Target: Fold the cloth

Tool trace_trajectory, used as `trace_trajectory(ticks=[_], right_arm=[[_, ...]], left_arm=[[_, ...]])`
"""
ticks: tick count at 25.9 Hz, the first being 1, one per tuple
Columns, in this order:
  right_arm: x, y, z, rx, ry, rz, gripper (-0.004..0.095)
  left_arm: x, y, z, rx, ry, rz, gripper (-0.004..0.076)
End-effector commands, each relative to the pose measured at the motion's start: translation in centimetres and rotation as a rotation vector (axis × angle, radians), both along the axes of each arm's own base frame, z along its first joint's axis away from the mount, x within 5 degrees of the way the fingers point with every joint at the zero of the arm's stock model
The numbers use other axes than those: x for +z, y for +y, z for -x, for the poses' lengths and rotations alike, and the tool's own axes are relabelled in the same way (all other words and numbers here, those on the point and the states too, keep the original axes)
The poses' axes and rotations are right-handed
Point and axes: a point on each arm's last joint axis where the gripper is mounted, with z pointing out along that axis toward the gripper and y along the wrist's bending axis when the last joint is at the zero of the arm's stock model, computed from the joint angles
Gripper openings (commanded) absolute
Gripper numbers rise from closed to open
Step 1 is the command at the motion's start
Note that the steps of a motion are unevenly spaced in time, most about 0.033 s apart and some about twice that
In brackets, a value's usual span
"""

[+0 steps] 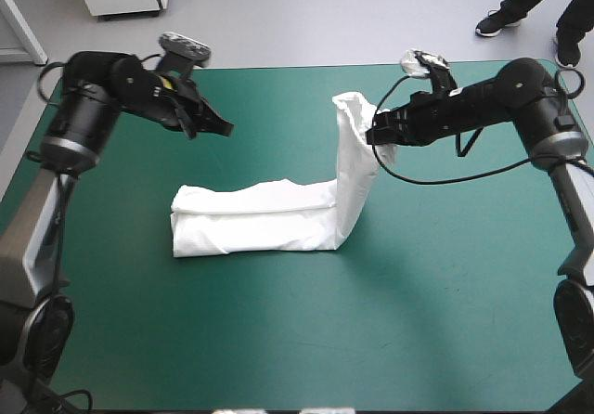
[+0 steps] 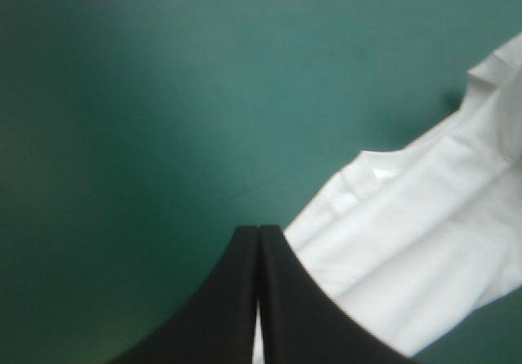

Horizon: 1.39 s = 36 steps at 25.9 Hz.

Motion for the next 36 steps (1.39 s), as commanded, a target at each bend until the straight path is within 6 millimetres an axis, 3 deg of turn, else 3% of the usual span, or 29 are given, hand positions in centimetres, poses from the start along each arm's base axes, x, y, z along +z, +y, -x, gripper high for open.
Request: trace_trajectory(ticks=[1, 4, 10, 17, 23, 27, 33, 36], right_arm=[[3.7, 3.5, 1.1, 0.062, -0.100, -0.148, -0.0013], [3.0, 7.5, 0.7, 0.137, -0.093, -0.174, -0.0013], [-1.2, 15.5, 0.2, 0.256, -0.012, -0.198, -0.0013], [-5.1, 20.1, 0.4, 0.308, -0.018, -0.175, -0.0013], [-7.6, 22.5, 0.9, 0.394, -0.031, -0.172, 0.0026], [-7.7, 23.4, 1.7, 0.452, -0.049, -0.173, 0.0189], [-6.0, 23.6, 2.4, 0.524, -0.072, -0.184, 0.0606], [-4.8, 23.5, 2.4, 0.542, -0.108, -0.164, 0.0644]], left_arm=[[5.6, 4.7, 3.1, 0.130, -0.199, 0.060, -0.0009], [7.5, 7.2, 4.9, 0.217, -0.264, 0.074, -0.0009], [8.5, 7.7, 6.3, 0.238, -0.306, 0.044, -0.0009], [8.8, 7.8, 6.8, 0.245, -0.307, 0.041, -0.0009], [9.1, 7.9, 7.4, 0.245, -0.311, 0.039, -0.0009], [9.2, 8.0, 7.7, 0.249, -0.314, 0.033, -0.0009], [9.4, 8.0, 8.2, 0.256, -0.315, 0.034, -0.0009], [9.3, 8.0, 8.2, 0.256, -0.305, 0.034, -0.0009]])
